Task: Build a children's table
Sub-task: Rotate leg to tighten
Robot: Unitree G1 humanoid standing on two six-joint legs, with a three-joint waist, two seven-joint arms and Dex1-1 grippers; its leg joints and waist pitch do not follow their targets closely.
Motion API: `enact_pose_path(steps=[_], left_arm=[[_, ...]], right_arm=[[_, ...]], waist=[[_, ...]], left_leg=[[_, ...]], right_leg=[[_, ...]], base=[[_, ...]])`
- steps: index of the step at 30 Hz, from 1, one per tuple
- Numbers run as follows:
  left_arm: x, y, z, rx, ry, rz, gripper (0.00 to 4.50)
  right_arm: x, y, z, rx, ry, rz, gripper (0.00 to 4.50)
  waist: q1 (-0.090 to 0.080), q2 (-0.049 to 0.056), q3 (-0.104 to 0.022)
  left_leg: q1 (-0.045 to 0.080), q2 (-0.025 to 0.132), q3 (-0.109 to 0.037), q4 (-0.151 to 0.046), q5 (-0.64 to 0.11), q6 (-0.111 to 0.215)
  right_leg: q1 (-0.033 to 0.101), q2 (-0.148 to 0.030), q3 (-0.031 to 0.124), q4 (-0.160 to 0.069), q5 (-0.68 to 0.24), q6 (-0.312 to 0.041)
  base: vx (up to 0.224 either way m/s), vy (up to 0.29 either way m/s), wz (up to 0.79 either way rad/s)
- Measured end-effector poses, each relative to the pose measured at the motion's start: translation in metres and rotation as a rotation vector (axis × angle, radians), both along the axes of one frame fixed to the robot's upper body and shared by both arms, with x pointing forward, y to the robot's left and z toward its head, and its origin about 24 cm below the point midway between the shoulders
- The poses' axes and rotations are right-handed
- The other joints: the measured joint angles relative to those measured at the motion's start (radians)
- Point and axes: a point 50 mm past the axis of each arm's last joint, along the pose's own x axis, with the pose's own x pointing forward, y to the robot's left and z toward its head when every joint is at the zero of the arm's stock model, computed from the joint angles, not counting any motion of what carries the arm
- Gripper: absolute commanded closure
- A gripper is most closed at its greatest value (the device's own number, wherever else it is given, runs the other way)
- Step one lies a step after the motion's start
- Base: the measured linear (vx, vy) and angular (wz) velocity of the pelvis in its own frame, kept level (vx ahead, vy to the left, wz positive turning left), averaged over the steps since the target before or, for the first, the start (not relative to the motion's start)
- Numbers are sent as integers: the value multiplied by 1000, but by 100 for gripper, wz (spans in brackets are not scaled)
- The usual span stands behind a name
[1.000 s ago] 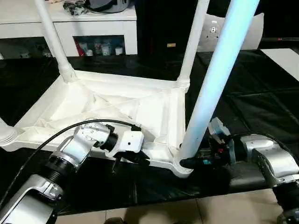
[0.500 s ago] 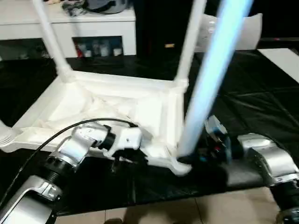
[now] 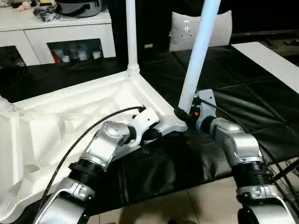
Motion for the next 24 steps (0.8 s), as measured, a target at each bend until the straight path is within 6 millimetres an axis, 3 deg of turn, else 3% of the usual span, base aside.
enact_pose_path(steps=[6,9,11,17,24], left_arm=[[0,-1,3,16,-31,-20,450],[-2,5,3,32,-58,-76,450],[-3,10,4,44,-72,-122,450],[-4,22,5,57,-80,-207,450],[-11,42,5,93,-68,-390,450]], right_arm=[[-4,-4,-1,17,-18,30,139],[-13,-16,-4,22,-35,119,125],[-20,-24,-5,22,-40,184,90],[-31,-42,-5,-8,-33,345,41],[-42,-65,5,-62,-22,554,32]], waist=[[14,0,0],[26,0,0],[37,0,0],[51,0,0],[66,0,0]], left_leg=[[-1,0,0,-4,-1,1],[-1,0,0,-8,-1,1],[-1,0,0,-10,-1,1],[-1,0,0,-10,-1,1],[0,0,1,-10,-1,1]], right_leg=[[-1,0,0,1,2,0],[-2,1,1,2,2,0],[-3,1,1,2,2,-1],[-3,1,1,2,4,-4],[-3,2,2,3,3,-2]], base=[[0,0,0],[0,0,0],[0,0,0],[0,0,0],[0,0,0]])
